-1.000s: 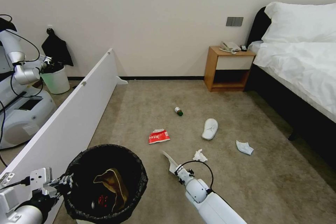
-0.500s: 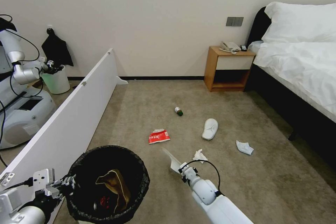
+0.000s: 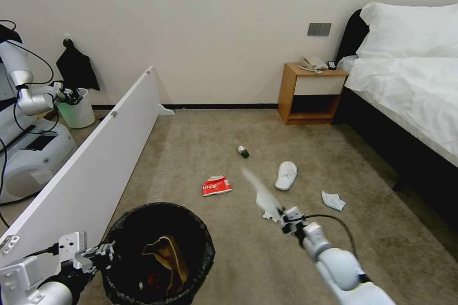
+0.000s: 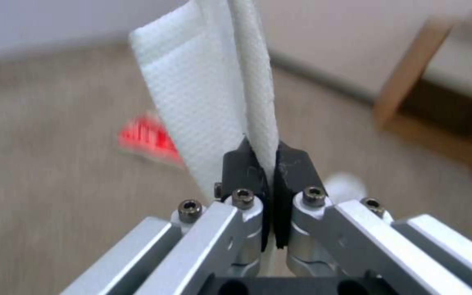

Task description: Pick up the trash bin, then pick up the garbage from the floor and place it into the trash bin.

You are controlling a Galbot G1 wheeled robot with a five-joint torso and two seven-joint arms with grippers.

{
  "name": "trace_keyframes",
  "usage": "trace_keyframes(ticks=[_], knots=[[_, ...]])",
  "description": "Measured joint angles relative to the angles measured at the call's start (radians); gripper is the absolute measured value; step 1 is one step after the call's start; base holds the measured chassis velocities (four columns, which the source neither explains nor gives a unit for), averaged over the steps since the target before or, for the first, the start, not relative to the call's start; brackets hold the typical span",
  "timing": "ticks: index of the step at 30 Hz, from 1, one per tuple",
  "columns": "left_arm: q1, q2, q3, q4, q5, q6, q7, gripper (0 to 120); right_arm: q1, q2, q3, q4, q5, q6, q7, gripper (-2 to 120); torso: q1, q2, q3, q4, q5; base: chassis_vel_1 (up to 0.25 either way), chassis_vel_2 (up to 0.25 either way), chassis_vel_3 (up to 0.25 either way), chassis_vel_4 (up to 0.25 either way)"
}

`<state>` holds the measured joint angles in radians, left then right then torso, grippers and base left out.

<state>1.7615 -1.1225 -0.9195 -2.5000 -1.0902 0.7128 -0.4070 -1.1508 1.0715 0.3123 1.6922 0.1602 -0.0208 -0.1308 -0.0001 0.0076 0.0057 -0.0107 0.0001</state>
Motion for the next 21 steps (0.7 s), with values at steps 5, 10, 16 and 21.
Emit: trace_keyframes(ticks=[5, 10, 16, 21], knots=[[-0.035, 0.008, 0.024, 0.000, -0.015, 0.000, 0.003, 5, -0.076, -0.062, 0.025, 0.158, 0.117, 0.080, -0.017, 1, 0.000, 0.000, 0.000, -0.0004, -0.0003, 0.000, 0.000, 0.000, 0.000], [-0.047, 0.018, 0.034, 0.000, -0.016, 0.000, 0.005, 5, -0.086, -0.082, 0.006, 0.241, 0.227, 0.132, -0.052, 1, 0.000, 0.000, 0.000, 0.0002, -0.0002, 0.000, 0.000, 0.000, 0.000], [-0.058, 0.021, 0.035, 0.000, -0.020, 0.000, 0.006, 5, -0.022, -0.109, -0.088, 0.355, 0.397, 0.177, -0.122, 1, 0.000, 0.000, 0.000, 0.0001, -0.0001, 0.000, 0.000, 0.000, 0.000], [-0.044, 0.016, 0.028, 0.000, -0.016, 0.000, 0.006, 5, 0.020, -0.142, -0.155, 0.401, 0.470, 0.197, -0.171, 1, 0.000, 0.000, 0.000, 0.0000, -0.0001, 0.000, 0.000, 0.000, 0.000]])
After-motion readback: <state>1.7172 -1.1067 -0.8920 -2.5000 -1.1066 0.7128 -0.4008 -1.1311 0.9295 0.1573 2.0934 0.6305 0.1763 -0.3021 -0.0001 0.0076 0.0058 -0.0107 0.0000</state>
